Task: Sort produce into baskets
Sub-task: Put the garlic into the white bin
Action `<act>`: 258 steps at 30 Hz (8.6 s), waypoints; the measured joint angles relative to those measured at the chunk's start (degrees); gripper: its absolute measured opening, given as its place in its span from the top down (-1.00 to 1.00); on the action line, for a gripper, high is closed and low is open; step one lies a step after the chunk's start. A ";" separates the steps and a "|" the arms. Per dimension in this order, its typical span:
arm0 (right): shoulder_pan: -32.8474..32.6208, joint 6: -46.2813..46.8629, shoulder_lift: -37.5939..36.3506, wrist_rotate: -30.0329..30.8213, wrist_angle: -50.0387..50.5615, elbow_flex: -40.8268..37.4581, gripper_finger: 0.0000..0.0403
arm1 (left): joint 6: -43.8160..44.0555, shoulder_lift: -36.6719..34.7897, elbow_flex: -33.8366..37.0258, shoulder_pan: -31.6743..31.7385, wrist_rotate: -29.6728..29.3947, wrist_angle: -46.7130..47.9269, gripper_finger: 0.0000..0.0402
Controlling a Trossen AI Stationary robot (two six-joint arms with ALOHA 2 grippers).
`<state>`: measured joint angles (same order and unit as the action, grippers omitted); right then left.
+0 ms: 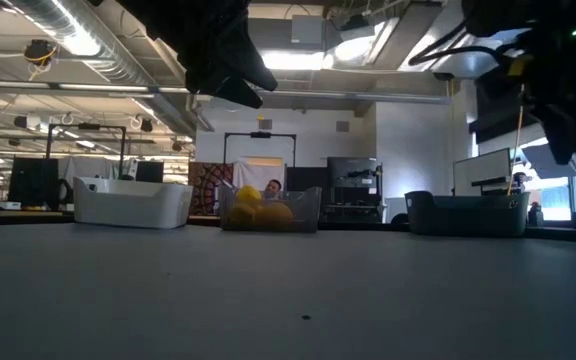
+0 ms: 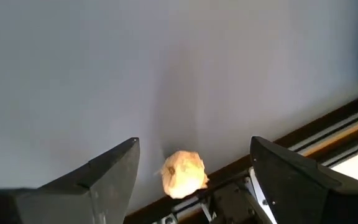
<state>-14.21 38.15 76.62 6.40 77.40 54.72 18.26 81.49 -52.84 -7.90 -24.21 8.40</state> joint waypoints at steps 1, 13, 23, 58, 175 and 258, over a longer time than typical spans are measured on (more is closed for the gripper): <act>-0.67 0.60 0.01 0.02 0.71 0.00 -0.52 | 0.00 0.00 0.00 0.00 0.00 0.00 -0.44; -8.05 6.47 0.02 -1.16 6.71 -0.02 -0.52 | 0.00 0.00 0.00 0.01 0.00 0.00 -0.44; -11.85 8.98 0.02 -3.54 8.03 -0.04 -0.52 | -0.13 0.00 0.00 0.00 0.00 0.00 -0.44; -11.63 11.95 3.06 -4.38 2.87 -8.63 -0.32 | -0.33 0.02 -0.02 0.00 0.00 -0.56 -0.44; -1.58 -6.64 18.90 4.10 -5.77 -2.20 0.42 | -2.60 0.02 -0.02 -0.09 0.02 -1.35 -0.44; -4.03 -5.27 0.17 1.32 -35.82 8.29 -0.39 | -10.43 0.65 -0.02 -6.67 -1.16 -12.09 0.87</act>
<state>-18.24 32.88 76.79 7.71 41.58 63.01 7.83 82.15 -52.86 -14.57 -25.37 -3.69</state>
